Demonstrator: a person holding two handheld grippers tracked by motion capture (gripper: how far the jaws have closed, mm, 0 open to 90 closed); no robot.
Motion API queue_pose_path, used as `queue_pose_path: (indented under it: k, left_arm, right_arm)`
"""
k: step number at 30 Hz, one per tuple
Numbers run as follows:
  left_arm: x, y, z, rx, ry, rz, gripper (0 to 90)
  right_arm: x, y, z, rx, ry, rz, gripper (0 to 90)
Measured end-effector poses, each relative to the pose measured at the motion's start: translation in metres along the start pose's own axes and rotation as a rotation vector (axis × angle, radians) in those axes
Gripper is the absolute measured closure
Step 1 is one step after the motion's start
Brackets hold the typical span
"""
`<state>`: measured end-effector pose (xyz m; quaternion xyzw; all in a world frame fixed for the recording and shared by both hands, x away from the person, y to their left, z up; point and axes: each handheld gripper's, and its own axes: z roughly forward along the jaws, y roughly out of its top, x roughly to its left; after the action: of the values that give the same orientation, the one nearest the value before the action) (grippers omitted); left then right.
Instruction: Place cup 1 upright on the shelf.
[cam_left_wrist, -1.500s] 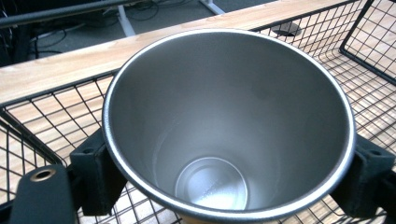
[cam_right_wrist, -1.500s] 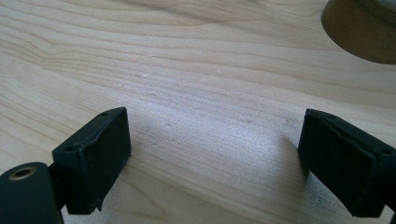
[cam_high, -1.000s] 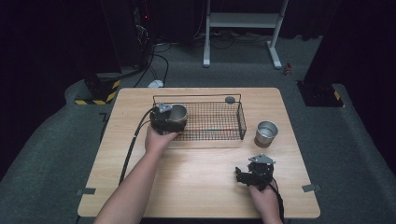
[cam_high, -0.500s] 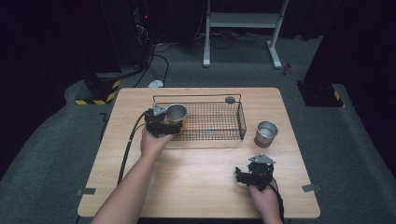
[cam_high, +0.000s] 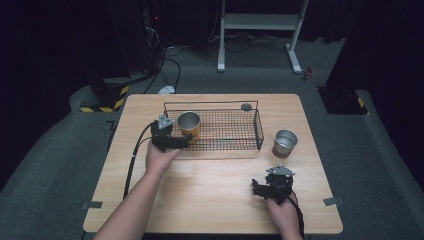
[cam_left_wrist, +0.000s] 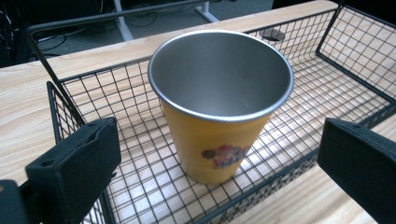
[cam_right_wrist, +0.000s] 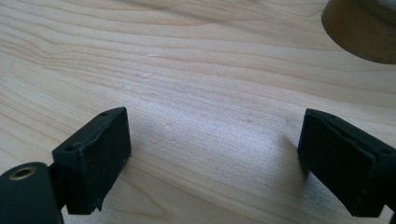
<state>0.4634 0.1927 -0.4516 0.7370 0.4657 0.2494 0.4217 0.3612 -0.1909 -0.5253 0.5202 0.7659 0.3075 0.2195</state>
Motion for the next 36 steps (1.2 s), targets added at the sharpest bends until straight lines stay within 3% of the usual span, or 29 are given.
queue_pose_path:
  k: [16,24,32,36]
  left_arm:
    - [-0.002,-0.021,-0.022,0.026,-0.052,-0.008,0.6]
    - [-0.004,-0.033,-0.032,0.043,-0.055,-0.003,1.0]
    - [-0.008,-0.057,-0.046,0.067,-0.06,0.01,3.9]
    - [-0.01,-0.068,-0.051,0.091,-0.091,0.006,4.8]
  right_arm:
    - [0.0,0.0,0.0,0.0,0.0,0.001,9.4]
    - [0.0,0.0,0.0,0.0,0.0,0.0,9.4]
    - [0.0,0.0,0.0,0.0,0.001,0.0,9.4]
    - [0.0,0.0,0.0,0.0,0.001,0.0,9.4]
